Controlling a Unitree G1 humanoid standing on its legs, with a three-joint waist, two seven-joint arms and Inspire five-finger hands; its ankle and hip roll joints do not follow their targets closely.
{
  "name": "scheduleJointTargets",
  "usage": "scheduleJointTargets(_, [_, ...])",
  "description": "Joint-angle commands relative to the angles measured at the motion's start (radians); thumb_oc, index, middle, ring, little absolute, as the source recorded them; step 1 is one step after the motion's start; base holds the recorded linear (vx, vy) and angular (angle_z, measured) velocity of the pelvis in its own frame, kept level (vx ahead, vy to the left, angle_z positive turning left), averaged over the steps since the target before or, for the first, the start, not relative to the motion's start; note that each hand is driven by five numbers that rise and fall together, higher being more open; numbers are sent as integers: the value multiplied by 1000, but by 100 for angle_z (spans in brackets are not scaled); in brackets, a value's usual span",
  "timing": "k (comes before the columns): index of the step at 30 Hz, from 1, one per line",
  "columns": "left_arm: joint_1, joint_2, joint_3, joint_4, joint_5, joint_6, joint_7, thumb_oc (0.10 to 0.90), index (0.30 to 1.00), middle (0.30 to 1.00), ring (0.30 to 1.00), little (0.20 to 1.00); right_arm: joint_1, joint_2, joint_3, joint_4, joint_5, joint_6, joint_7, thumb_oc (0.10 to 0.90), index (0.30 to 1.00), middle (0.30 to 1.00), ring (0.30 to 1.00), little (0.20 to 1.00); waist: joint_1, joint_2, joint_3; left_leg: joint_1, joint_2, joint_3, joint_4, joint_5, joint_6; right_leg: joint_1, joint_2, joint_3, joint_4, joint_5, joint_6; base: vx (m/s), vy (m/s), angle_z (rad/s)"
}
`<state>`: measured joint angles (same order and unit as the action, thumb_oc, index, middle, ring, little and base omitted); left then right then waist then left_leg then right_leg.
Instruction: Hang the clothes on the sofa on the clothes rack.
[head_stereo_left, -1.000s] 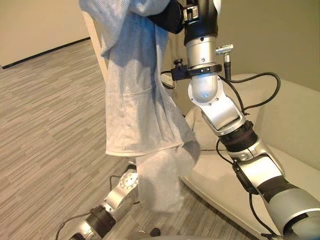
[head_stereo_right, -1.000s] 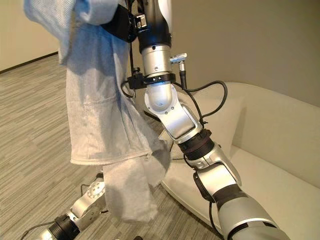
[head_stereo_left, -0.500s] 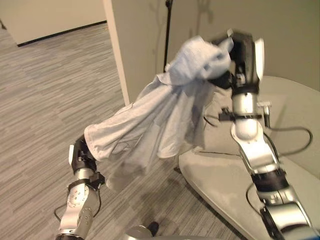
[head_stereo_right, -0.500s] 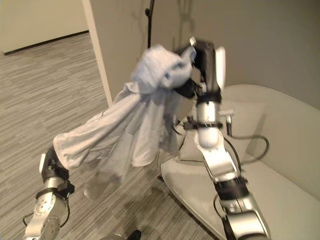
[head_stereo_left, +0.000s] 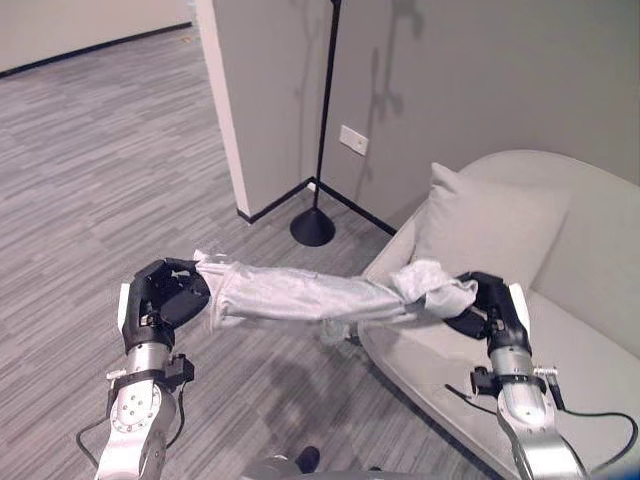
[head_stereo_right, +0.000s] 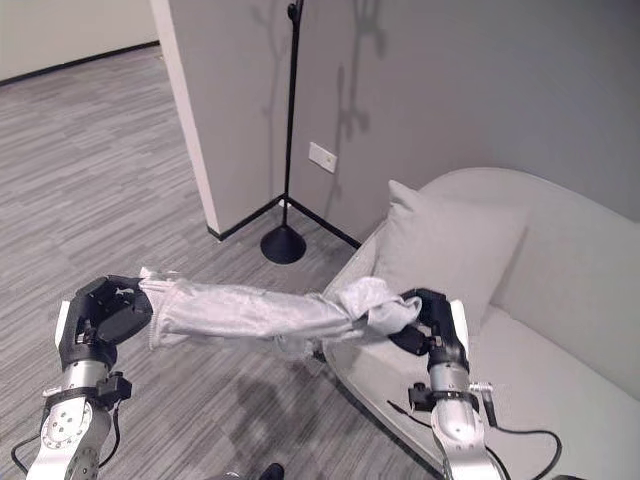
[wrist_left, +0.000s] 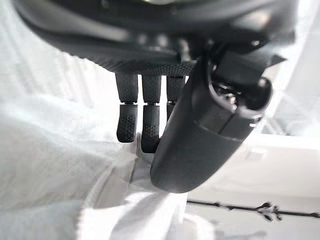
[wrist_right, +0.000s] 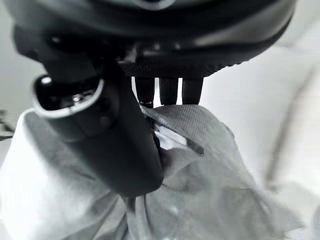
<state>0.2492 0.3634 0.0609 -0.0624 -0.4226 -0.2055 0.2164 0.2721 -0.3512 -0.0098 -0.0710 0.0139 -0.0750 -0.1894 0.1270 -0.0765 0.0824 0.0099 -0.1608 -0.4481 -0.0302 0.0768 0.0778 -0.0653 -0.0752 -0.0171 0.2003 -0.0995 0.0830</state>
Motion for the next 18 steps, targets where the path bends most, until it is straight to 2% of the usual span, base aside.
scheduleJointTargets(1, [-45,34,72,-121,56,-114,20,400,300,300,300,300,-72,-63,-110,-75,11,-133,-23,400,300,300,300,300,-14,-9,-75,13,-30,2,-57,-84,-22,53,111,-3,-2,-72,-62,9,-108,-3])
scheduleJointTargets(2, [-43,23,62,-118,59,-112,20,400,300,300,300,300,-76,-67,-100,-67,5,-132,-24,400,300,300,300,300,-13,-7,-72,18,-31,8,-57,-86,-22,75,112,-3,-43,-61,-74,16,-140,-8])
scheduleJointTargets(4, [-37,3,63,-102,43,-114,30,400,300,300,300,300,-94,-68,-79,-37,11,-123,-29,400,300,300,300,300,-18,11,-77,15,-26,22,-57,-86,-27,89,125,20,-115,-30,-67,6,-71,-4])
scheduleJointTargets(6, [-16,-1,52,-109,45,-112,16,400,300,300,300,300,-104,-74,-64,-21,11,-117,-28,400,300,300,300,300,-14,27,-80,23,-21,45,-57,-97,-16,111,124,31,-184,3,-67,10,-17,-14])
scheduleJointTargets(9, [-16,9,27,-88,65,-107,6,400,300,300,300,300,-112,-77,-50,-13,6,-113,-29,400,300,300,300,300,-12,36,-80,26,-17,59,-57,-94,-9,131,120,37,-231,24,-67,-14,11,-21])
scheduleJointTargets(10, [-27,9,10,-78,64,-101,8,400,300,300,300,300,-116,-78,-44,-3,5,-111,-34,400,300,300,300,300,-11,37,-68,2,-18,65,-32,-92,-15,137,113,40,-249,32,-65,-178,63,-11])
scheduleJointTargets(11, [-53,0,-25,-68,48,-95,1,400,300,300,300,300,-124,-89,-33,0,3,-107,-39,400,300,300,300,300,-19,41,-45,-65,-29,77,39,-110,-26,133,98,39,-261,44,-60,-176,62,3])
scheduleJointTargets(12, [-54,0,-25,-68,48,-95,1,400,300,300,300,300,-124,-89,-33,0,3,-107,-39,400,300,300,300,300,-19,41,-46,-67,-29,77,41,-112,-26,132,98,38,-261,44,-60,-211,135,23])
scheduleJointTargets(13, [-62,-2,-52,-62,35,-96,-18,400,300,300,300,300,-136,-106,-24,3,1,-107,-31,400,300,300,300,300,-27,36,-35,-109,-8,99,68,-118,-22,120,81,58,-259,55,-59,-84,82,29])
scheduleJointTargets(14, [-62,-2,-52,-62,35,-96,-18,400,300,300,300,300,-136,-106,-24,3,1,-107,-31,400,300,300,300,300,-26,36,-36,-111,-8,99,69,-119,-22,119,81,58,-258,55,-59,-128,165,19])
scheduleJointTargets(15, [-69,11,-74,-57,35,-90,-29,400,300,300,300,300,-156,-115,-16,6,16,-106,-32,400,300,300,300,300,-26,21,-36,-136,28,105,72,-110,-9,100,63,78,-248,55,-64,-44,85,1])
scheduleJointTargets(16, [-69,11,-74,-57,35,-90,-29,400,300,300,300,300,-156,-115,-16,6,16,-106,-32,400,300,300,300,300,-25,21,-36,-136,28,106,71,-110,-9,99,64,79,-247,55,-64,-77,222,-19])
scheduleJointTargets(17, [-85,24,-100,-59,34,-82,-28,400,300,300,300,300,-193,-129,2,10,20,-103,-45,400,300,300,300,300,-24,6,-38,-151,87,89,42,-73,2,79,46,105,-238,54,-71,-33,135,-22])
scheduleJointTargets(18, [-86,24,-100,-58,34,-82,-28,400,300,300,300,300,-194,-129,3,11,20,-104,-46,400,300,300,300,300,-23,6,-39,-149,90,90,34,-68,2,76,47,106,-236,54,-71,-38,304,-28])
